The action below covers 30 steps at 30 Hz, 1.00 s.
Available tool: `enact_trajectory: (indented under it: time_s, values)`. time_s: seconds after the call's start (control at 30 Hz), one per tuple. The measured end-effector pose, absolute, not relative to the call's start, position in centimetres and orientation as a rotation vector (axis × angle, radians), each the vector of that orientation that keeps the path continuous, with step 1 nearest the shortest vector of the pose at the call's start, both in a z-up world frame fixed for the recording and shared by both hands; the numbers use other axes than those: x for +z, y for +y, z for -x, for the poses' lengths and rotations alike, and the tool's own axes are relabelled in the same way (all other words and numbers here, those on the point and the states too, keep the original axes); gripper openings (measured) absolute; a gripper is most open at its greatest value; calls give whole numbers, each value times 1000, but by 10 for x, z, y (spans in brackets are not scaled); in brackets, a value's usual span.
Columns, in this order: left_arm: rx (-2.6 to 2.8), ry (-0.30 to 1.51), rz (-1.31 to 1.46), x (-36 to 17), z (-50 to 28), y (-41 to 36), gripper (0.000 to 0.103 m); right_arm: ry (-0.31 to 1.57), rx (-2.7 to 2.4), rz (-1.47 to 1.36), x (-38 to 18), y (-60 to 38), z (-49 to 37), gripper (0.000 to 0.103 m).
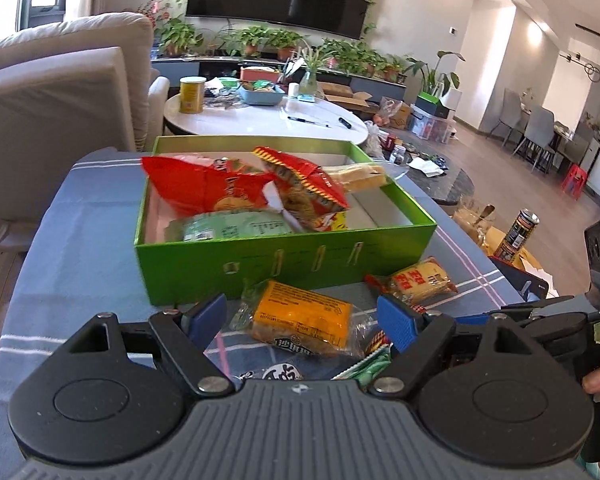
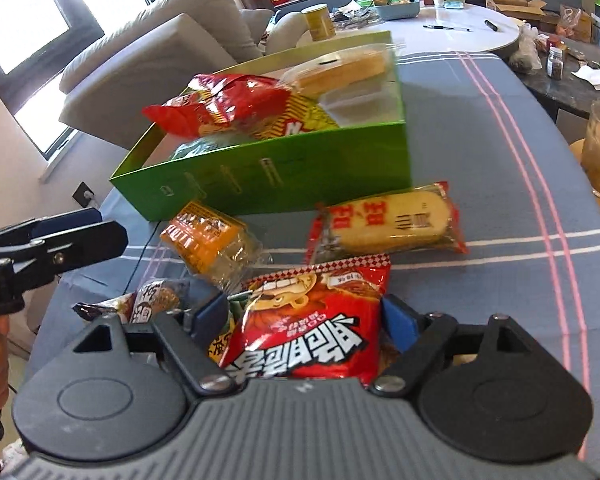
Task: Organize snacks
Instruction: 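Move the right tool down to the red snack bag with white lettering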
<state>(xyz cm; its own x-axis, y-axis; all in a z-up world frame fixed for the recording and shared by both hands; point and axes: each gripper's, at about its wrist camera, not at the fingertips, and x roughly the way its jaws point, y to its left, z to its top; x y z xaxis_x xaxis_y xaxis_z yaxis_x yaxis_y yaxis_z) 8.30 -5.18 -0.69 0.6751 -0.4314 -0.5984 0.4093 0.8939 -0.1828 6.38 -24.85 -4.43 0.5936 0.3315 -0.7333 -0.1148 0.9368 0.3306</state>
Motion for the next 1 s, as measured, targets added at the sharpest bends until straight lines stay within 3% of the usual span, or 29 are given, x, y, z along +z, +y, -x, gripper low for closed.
enact_trajectory:
  time_s: [0.77,1.0]
  values:
    - [-524,681,21,-10,-61,-44,80,827,297,-234,-23,-242,-46,86]
    - [-451,703,57,-14,-68,-35,80,843,366,27,-21,-225,-25,86]
